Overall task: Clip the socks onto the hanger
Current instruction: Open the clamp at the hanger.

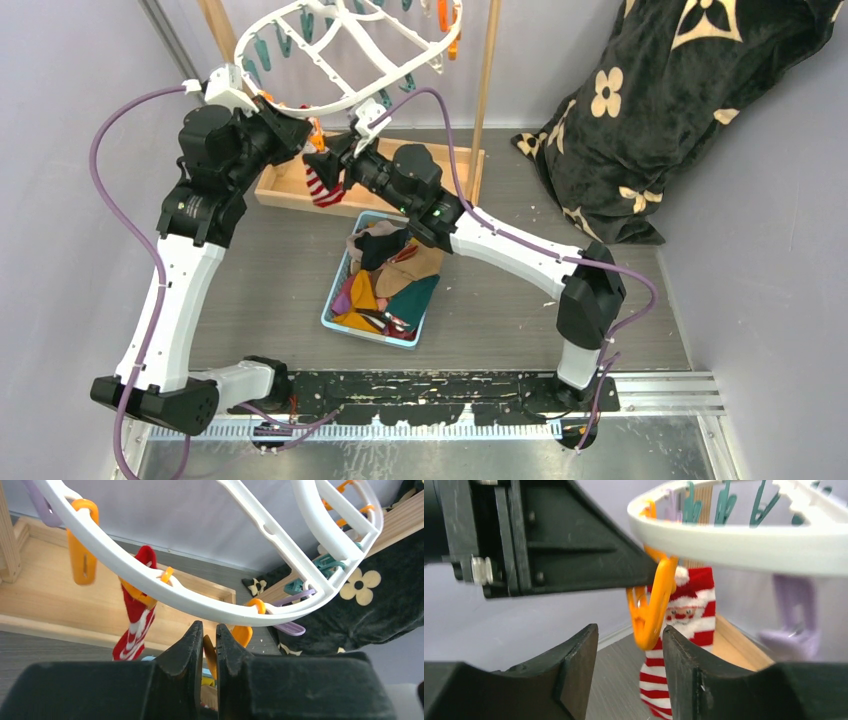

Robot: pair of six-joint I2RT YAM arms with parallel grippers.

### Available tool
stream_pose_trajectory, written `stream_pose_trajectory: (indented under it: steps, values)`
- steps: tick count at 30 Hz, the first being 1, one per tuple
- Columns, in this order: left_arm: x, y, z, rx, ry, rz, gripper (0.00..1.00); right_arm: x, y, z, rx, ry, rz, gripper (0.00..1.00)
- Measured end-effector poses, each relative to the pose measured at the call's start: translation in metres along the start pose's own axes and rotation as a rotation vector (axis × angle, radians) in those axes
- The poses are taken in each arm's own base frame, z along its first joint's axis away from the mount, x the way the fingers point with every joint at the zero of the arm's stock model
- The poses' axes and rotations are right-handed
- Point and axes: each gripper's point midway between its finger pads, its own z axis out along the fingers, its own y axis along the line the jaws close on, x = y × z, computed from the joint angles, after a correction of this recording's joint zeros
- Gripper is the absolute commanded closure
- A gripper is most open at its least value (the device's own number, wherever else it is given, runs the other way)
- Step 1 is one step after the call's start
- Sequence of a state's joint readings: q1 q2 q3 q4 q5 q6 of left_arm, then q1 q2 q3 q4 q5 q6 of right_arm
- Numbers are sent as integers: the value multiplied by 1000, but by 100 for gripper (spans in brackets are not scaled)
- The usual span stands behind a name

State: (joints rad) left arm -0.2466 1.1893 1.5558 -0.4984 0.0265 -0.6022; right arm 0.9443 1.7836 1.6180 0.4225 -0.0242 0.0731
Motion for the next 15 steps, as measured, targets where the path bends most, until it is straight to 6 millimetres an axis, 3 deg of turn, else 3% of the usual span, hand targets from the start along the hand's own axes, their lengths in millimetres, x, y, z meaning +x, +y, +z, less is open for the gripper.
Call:
stream_pose_trajectory:
  steps: [5, 8, 11, 15]
  values:
    - [-5, -1, 0, -1, -14, 1, 94, 25, -4, -9, 5, 38, 21, 40]
    - [-6, -1, 0, -2, -18, 0, 93, 38, -19, -15, 25, 66, 49, 43]
    - [-6, -2, 0, -2, -19, 1, 93, 35, -35, -17, 12, 60, 121, 45]
    - [-7, -2, 0, 0, -22, 2, 93, 14, -49, -19, -53, 7, 237, 46]
